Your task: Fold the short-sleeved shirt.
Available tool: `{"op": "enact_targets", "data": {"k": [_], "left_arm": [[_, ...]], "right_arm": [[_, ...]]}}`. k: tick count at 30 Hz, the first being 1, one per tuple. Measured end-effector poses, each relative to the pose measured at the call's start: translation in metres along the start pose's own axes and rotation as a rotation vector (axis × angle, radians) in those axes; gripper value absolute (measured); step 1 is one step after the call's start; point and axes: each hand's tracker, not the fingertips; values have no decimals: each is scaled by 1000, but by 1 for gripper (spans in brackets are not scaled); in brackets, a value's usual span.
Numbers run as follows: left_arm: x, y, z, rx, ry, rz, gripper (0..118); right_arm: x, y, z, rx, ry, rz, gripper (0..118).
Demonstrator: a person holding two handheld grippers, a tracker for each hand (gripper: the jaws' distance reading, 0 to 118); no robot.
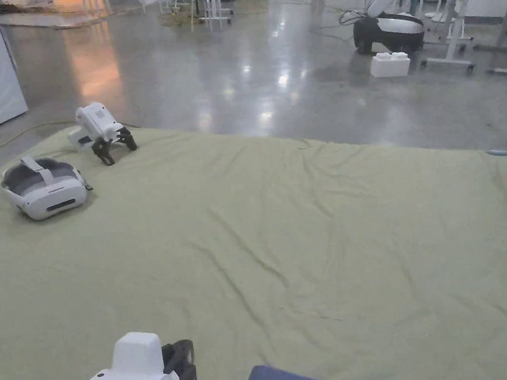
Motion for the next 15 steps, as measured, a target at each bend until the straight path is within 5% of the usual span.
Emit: {"op": "enact_targets", "data": {"k": [2, 5, 7, 12, 15], "left_arm": [[-19, 2, -12, -114, -129, 95, 22], [-45, 4, -43, -284, -295, 231, 74], [-58, 1, -66, -370, -413, 306, 93], [-69, -25, -126, -598, -586, 478, 92], [-70, -42, -149, -625, -682, 596, 82]], "right_arm": [[0, 3, 3, -3, 3, 6, 0], [4, 3, -1, -14, 12, -6, 0], [7, 3, 0, -16, 18, -11, 0], [9, 4, 1, -23, 30, -25, 0], [11, 2, 0, -23, 37, -42, 0]]}}
